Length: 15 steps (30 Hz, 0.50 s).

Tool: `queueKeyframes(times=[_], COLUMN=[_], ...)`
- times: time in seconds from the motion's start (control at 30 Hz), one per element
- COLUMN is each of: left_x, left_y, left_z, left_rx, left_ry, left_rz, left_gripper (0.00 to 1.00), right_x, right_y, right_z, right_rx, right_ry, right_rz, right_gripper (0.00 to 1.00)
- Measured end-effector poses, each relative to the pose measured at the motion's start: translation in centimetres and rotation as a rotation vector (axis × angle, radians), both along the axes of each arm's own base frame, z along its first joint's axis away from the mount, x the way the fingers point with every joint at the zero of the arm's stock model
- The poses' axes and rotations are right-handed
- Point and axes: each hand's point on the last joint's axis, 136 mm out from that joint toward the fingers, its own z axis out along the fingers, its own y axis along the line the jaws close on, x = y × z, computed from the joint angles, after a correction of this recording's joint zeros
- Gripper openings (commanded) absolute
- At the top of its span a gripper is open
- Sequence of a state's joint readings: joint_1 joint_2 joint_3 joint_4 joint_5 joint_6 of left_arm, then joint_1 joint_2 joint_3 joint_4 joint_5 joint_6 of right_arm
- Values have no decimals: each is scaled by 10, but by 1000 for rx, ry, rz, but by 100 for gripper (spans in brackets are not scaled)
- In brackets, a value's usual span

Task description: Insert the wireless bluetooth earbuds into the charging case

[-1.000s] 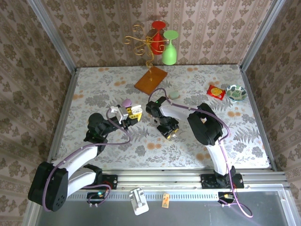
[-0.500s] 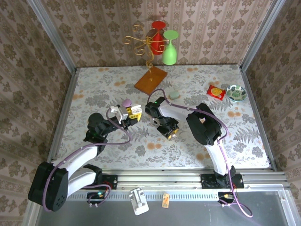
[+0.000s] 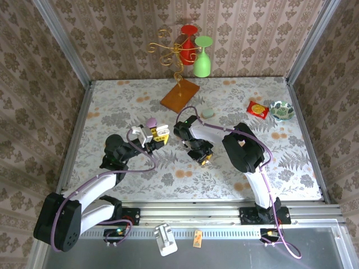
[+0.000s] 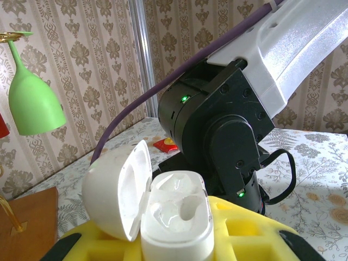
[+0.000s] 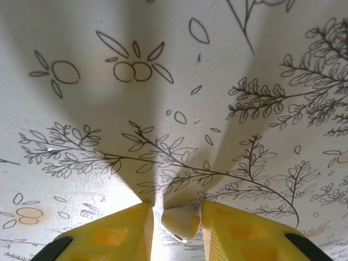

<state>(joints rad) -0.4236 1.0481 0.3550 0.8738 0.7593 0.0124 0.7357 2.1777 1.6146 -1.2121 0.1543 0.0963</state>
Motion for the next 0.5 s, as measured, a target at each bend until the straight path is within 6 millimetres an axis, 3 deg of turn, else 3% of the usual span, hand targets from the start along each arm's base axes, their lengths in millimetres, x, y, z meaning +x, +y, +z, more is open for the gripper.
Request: queueKeyframes(times=[0.5], left_x=[0], left_y=[0], left_z=[-2], left_rx=[2], left_ry=[5], left_rz=[-2], left_gripper=[0], right_x=[-1], right_y=[-6], right_z=[1], right_rx=[-4], right_ry=[4], right_rz=[4], right_gripper=[26])
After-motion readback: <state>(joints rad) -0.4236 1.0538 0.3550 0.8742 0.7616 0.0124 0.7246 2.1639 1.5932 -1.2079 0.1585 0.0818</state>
